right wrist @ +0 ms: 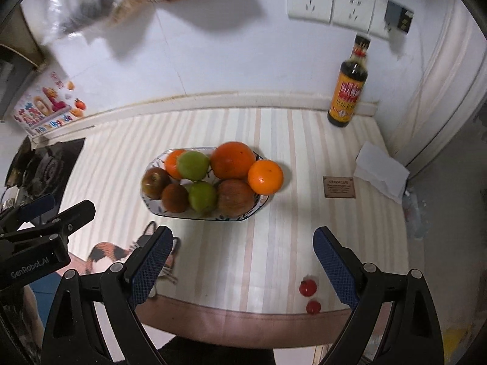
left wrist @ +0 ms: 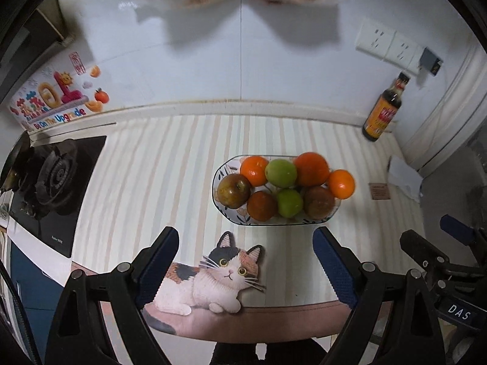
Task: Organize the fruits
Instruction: 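Withdraw both tools and move toward the two red tomatoes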
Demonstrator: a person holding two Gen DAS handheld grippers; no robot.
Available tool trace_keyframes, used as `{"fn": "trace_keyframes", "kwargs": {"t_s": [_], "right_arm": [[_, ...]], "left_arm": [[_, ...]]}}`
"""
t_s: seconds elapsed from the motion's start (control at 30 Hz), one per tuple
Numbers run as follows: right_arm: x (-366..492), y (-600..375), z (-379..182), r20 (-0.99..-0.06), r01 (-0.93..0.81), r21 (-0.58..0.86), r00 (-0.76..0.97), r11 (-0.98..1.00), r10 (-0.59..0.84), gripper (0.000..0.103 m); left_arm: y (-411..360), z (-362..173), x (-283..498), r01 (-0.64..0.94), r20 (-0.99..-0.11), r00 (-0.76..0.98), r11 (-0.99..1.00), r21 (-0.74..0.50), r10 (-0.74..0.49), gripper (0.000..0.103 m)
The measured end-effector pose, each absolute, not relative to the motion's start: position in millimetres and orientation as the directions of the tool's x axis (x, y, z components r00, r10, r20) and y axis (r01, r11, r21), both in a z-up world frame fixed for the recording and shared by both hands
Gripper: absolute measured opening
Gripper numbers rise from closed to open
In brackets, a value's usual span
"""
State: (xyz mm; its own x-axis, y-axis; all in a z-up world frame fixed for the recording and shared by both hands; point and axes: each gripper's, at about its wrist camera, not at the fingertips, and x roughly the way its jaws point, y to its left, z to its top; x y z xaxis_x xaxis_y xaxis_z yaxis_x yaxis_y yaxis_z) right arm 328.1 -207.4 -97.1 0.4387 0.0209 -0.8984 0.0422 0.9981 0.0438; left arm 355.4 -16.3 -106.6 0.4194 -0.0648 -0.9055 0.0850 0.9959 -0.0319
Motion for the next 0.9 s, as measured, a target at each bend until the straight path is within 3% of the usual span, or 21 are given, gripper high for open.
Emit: {"fn": "trace_keyframes", "kwargs": {"t_s": [0.47,0.9], "right_arm": [[256,-198,-12,-0.828,0.030,0.041,0.560,0.999,0.018,0.096],[238,-192,11,-0.806,0.021,0.053,0.591,0.998,0.031,0.096]], "left_arm": [[-1,-42,290,0.083,-0.843,0.532,0.996,-0.045,-0.082,0.090],[2,-26,272,0.081,-0.829,0.552,0.995,-0.060,-0.095,0.090]]}}
